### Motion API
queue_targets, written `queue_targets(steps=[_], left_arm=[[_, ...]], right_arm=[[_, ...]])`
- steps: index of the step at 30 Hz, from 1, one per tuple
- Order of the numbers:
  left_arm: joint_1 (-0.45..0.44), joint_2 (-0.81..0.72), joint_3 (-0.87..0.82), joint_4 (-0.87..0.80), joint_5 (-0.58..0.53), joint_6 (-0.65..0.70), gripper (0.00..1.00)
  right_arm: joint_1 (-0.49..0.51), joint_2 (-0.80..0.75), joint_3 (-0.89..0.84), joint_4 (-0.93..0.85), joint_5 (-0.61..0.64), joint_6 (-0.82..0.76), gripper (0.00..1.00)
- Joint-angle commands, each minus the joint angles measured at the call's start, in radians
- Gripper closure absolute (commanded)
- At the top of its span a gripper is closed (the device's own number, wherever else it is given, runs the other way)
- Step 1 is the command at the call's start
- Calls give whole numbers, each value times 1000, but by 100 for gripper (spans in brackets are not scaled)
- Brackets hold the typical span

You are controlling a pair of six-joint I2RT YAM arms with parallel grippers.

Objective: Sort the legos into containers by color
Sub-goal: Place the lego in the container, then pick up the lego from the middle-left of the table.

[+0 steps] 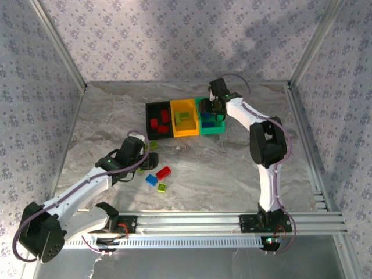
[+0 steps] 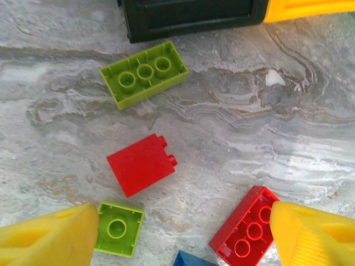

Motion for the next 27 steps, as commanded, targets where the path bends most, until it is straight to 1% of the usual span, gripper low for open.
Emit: queue_targets(steps=[1, 6, 10, 15, 18, 23, 27], left_arm=[[-1, 45, 12, 26, 84, 26, 19], [-15, 115, 39, 38, 139, 68, 19], [-48, 160, 75, 15, 142, 118, 19], [-89, 221, 126, -46, 112, 177, 20], [-109, 253, 139, -48, 127, 200, 20], [-147, 337, 163, -49, 135, 217, 21], [-184, 435, 226, -94, 89, 237, 22]], right_arm=[[9, -46, -25, -6, 13, -37, 34], [24, -138, -105, 23, 11, -61, 34], [46, -244, -214, 48, 10, -91, 34], [72, -384, -359, 56, 29, -146, 33], [73, -474, -458, 70, 41, -165, 33], [74, -602, -629, 115, 39, -146, 33], [87, -650, -726, 161, 56, -136, 33]])
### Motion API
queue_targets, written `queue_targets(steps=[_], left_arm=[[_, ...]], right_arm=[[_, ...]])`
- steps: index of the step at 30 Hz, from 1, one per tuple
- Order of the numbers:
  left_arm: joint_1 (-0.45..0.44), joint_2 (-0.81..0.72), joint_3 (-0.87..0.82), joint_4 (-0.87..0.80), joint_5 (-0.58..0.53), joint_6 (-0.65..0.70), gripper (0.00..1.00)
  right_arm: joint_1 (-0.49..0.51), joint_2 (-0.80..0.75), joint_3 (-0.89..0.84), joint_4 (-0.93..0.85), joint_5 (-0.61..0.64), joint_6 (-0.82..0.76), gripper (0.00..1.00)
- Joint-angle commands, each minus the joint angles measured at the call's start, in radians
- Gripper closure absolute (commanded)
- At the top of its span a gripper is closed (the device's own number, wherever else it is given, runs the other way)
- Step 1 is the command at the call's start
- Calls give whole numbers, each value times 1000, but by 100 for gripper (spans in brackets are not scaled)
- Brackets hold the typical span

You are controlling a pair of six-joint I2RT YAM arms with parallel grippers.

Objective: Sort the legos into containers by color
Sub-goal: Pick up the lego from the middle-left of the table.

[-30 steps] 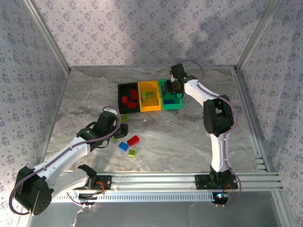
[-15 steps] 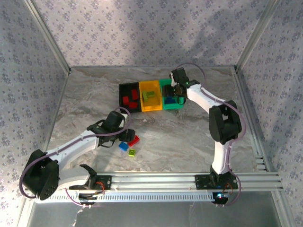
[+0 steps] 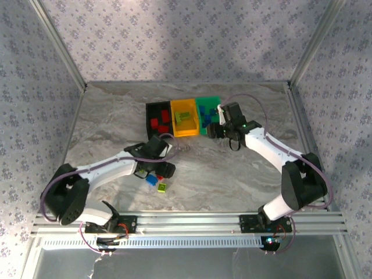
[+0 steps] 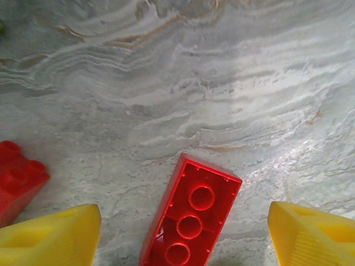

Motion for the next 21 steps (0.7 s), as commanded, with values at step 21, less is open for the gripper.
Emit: queue_targets(steps=[21], left_arm=[[-93, 265, 200, -177, -171, -6, 51]], right_arm=[[40, -40, -230, 205, 68, 16, 33]])
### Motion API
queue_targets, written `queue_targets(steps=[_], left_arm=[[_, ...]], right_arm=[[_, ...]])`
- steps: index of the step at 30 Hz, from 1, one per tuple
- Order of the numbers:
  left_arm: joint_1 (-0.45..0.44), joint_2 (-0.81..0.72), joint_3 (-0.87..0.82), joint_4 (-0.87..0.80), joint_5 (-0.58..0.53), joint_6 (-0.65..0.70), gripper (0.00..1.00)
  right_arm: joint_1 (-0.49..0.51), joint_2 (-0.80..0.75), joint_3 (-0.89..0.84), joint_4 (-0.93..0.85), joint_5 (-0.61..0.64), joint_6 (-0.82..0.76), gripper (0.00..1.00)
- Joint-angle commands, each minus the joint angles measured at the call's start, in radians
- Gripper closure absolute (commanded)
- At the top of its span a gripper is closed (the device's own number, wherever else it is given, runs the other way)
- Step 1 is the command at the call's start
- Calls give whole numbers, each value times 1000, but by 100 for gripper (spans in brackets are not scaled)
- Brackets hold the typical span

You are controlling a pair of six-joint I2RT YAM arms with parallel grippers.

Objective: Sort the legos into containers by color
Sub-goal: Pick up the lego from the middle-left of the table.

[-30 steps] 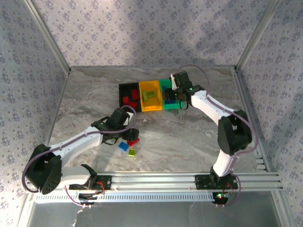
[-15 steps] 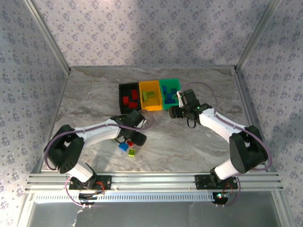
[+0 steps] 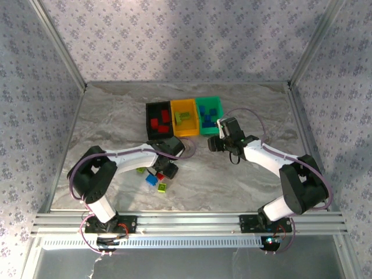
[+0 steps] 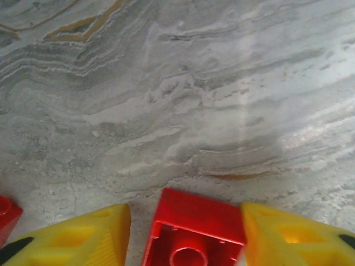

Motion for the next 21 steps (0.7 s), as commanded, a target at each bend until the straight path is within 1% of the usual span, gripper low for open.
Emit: queue_targets(steps=[1, 2, 3, 5, 7, 10, 11, 13, 15, 17, 19, 21], left_arm=[[-6, 10, 31, -45, -29, -30, 57], [-6, 9, 34, -47, -28, -34, 62], [-7, 8, 39, -46, -26, -39, 65], [-7, 7, 54, -45, -21, -43, 66], [-6, 9, 81, -51, -25, -43, 70], [-5, 12, 129, -66, -54, -41, 71], [-4, 14, 146, -74, -73, -38, 71], [5, 23, 195, -109, -144, -44, 78], [20, 31, 242, -129, -196, -50, 82], [41, 38, 295, -139, -221, -54, 85], [64, 51, 369, -159, -246, -46, 86], [93, 69, 435, -184, -295, -49, 86]], right_arm=[[4, -15, -15, 34, 20, 14, 33], [3, -14, -17, 34, 20, 15, 32], [4, -14, -18, 37, 19, 18, 33], [4, -15, -20, 39, 15, 22, 33], [4, -18, -21, 45, 9, 25, 33], [3, -20, -21, 46, 8, 32, 33], [4, -20, -23, 44, 6, 32, 32], [5, -27, -27, 49, 1, 38, 33], [6, -36, -34, 51, -2, 43, 32], [6, -44, -38, 50, -3, 47, 32], [7, -56, -44, 50, -1, 48, 32], [6, -70, -53, 54, 2, 49, 32]])
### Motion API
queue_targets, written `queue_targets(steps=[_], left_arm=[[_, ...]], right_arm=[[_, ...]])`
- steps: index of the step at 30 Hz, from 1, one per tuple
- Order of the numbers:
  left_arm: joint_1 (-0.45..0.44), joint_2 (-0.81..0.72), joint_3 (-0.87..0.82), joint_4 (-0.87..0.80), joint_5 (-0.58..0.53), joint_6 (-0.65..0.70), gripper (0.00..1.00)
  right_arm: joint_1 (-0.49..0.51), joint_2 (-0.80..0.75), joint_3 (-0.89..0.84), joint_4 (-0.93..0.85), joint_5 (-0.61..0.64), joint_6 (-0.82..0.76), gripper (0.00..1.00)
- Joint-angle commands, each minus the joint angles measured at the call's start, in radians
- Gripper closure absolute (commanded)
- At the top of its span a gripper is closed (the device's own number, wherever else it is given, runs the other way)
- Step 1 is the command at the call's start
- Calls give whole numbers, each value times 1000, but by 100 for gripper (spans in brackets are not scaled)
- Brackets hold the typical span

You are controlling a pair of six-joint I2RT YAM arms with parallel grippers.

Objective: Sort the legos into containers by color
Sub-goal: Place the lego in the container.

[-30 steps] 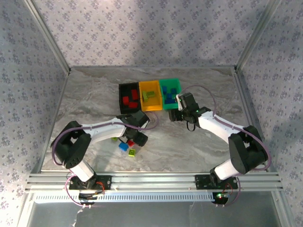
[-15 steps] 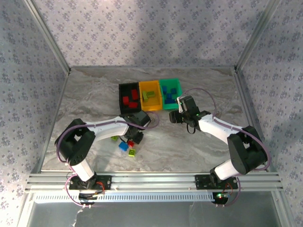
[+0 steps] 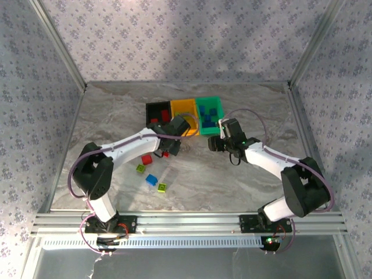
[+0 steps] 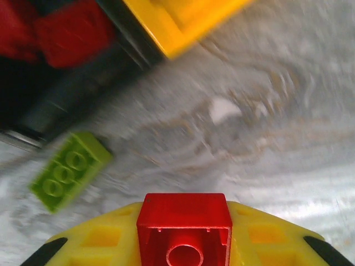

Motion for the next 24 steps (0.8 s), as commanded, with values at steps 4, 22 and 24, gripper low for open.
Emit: queue_targets(steps=[4, 22, 24], left_arm=[[111, 59, 207, -89, -106, 12, 87], [279, 385, 590, -56, -103, 121, 72], [278, 384, 593, -59, -94, 118, 51]], right_arm=[[7, -54, -26, 15, -3, 23, 32], [23, -49, -52, 63, 7, 30, 32], [26, -51, -56, 74, 14, 28, 32]])
